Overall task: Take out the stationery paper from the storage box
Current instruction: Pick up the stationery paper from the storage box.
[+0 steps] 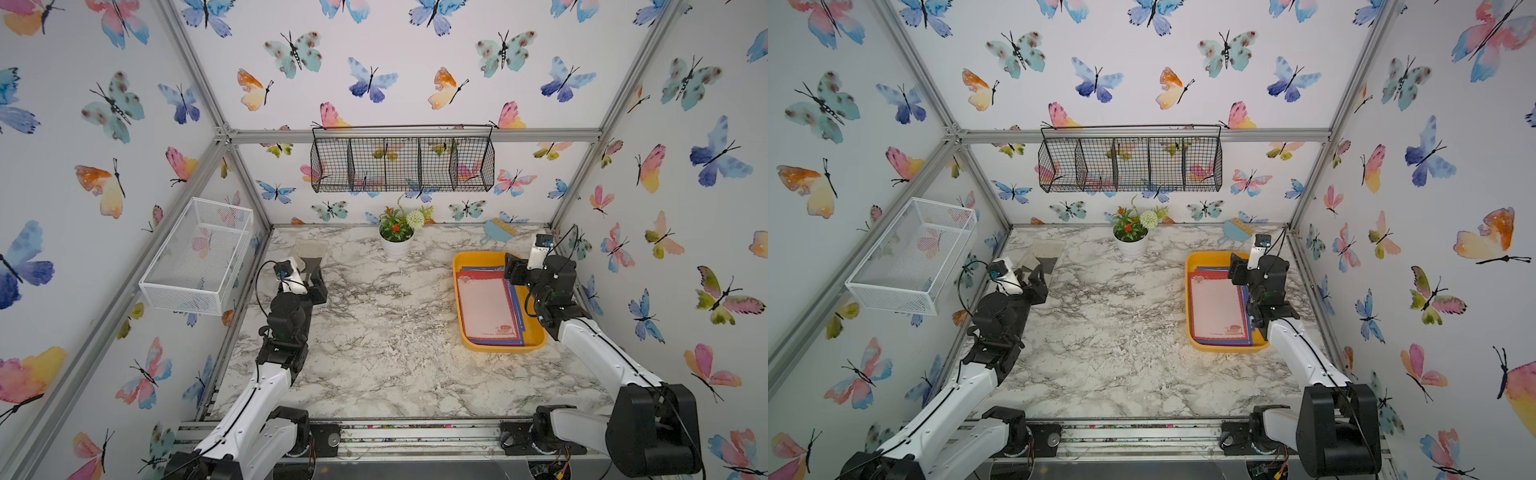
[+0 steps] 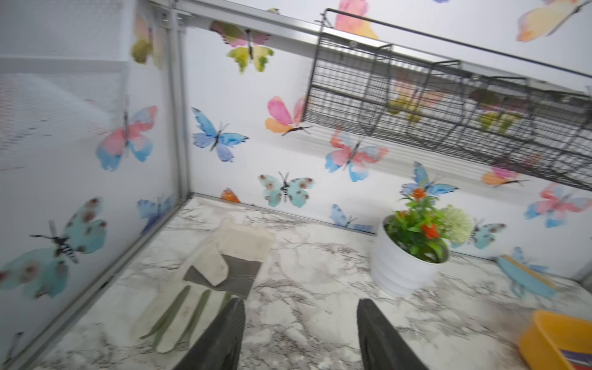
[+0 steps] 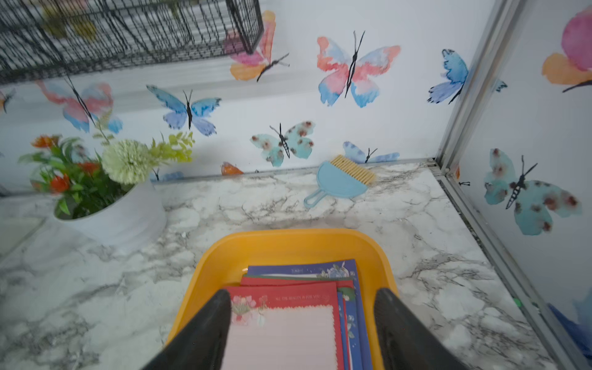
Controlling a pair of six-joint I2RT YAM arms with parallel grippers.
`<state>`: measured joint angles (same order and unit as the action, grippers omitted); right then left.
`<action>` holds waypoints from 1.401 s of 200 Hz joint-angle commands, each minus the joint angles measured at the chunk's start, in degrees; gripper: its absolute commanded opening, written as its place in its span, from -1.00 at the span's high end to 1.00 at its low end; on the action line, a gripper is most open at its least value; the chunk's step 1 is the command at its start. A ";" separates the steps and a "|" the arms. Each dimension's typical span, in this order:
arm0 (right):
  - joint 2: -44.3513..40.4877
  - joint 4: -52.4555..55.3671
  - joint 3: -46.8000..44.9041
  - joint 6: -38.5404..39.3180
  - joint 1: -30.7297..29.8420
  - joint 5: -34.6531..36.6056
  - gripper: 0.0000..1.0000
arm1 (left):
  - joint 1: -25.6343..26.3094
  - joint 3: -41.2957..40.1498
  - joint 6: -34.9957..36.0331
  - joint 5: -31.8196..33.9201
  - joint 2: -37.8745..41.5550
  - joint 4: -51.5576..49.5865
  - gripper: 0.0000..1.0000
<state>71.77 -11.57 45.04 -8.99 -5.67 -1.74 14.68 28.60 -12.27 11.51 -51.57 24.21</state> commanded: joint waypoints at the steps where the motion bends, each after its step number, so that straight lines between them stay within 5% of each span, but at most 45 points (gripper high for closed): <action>1: 3.29 21.88 4.64 -3.84 0.09 -7.98 -0.22 | 12.12 7.62 -4.47 -1.53 -1.83 -17.98 -0.11; 25: 5.68 25.18 6.92 -4.19 0.13 -11.09 -0.03 | 22.22 15.77 -7.42 -6.08 -8.66 -24.80 -0.09; 51: 8.13 25.18 7.18 -4.10 0.13 -9.53 0.07 | 26.10 21.36 -11.68 -14.85 -16.39 -26.81 -0.02; 86: 12.18 24.08 8.64 -3.34 0.22 -6.99 0.20 | 26.81 26.09 -16.03 -19.57 -24.92 -26.27 0.15; 222: 15.86 22.59 8.78 1.28 3.37 -6.97 0.09 | 27.16 37.55 -22.74 -29.78 -44.42 -22.56 0.08; 280: 16.25 21.61 8.06 2.15 5.63 -9.76 0.11 | 27.42 37.89 -26.25 -30.32 -47.61 -18.62 0.19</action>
<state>87.26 11.18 54.04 -7.86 -0.67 -9.76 41.74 65.36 -36.53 -17.10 -98.39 2.85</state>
